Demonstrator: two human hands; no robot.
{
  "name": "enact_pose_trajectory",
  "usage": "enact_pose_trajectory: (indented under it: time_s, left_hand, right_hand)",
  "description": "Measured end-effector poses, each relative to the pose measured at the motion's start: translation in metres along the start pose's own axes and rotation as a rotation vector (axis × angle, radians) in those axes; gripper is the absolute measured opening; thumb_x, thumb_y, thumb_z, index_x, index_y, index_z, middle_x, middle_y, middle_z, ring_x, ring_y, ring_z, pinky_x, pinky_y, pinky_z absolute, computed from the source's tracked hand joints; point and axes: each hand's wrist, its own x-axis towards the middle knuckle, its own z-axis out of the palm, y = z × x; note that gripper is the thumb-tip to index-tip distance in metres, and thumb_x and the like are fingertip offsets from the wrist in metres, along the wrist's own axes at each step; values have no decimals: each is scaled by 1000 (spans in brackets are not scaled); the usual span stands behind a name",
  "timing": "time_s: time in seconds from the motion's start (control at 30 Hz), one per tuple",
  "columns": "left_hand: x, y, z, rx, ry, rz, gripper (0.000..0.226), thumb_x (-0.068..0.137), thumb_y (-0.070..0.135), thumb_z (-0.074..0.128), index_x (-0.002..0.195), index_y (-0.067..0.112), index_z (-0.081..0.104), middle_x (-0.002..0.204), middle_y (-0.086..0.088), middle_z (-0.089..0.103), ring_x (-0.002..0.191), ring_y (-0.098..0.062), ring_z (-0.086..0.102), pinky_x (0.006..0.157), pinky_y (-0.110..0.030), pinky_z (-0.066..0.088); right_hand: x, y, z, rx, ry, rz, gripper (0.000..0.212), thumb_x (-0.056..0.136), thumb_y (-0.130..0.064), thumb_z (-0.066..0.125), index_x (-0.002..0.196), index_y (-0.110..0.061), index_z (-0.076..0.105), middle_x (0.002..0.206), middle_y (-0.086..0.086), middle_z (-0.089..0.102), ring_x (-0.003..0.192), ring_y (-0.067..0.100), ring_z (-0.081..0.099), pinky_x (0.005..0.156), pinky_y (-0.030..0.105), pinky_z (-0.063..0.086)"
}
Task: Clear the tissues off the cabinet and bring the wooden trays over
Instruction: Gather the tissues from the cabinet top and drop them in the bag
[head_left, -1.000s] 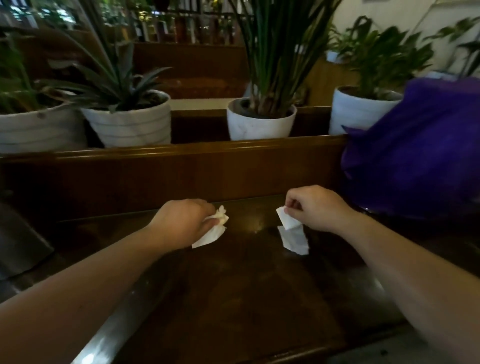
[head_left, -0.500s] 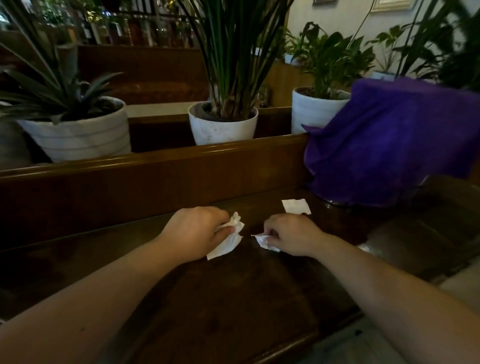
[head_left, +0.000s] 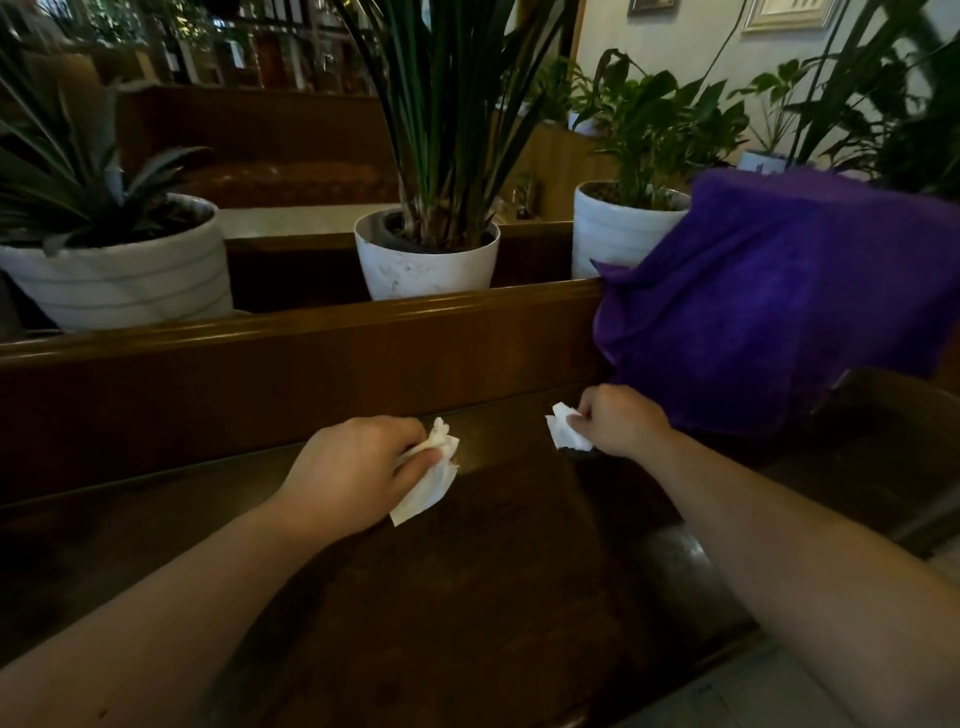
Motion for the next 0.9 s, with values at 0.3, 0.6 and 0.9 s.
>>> enact_pose_trajectory:
  time_s: [0.3, 0.6, 0.9]
  left_hand:
    - [6, 5, -4, 18, -3, 7, 20, 91, 47, 44, 90, 33, 58, 66, 15, 51, 54, -3, 51, 47, -18, 35]
    - [-5, 27, 12, -82, -64, 101, 19, 91, 49, 44, 87, 35, 56, 66, 14, 53, 54, -3, 52, 47, -20, 36]
    - [-10, 102, 66, -234, -175, 195, 24, 92, 47, 48, 85, 27, 59, 64, 7, 57, 54, -7, 54, 46, -23, 38]
  right_hand:
    - [-22, -10, 10, 32, 72, -35, 19, 89, -36, 59, 78, -25, 49, 85, -2, 59, 78, 18, 57, 60, 34, 39]
    - [-115, -15, -5, 331, 214, -9, 22, 91, -33, 60, 87, -12, 58, 80, 5, 61, 71, 19, 57, 57, 38, 45]
    - [-238, 23, 6, 374, 257, 219, 24, 90, -29, 63, 76, -13, 52, 68, 3, 53, 61, 20, 50, 55, 37, 37]
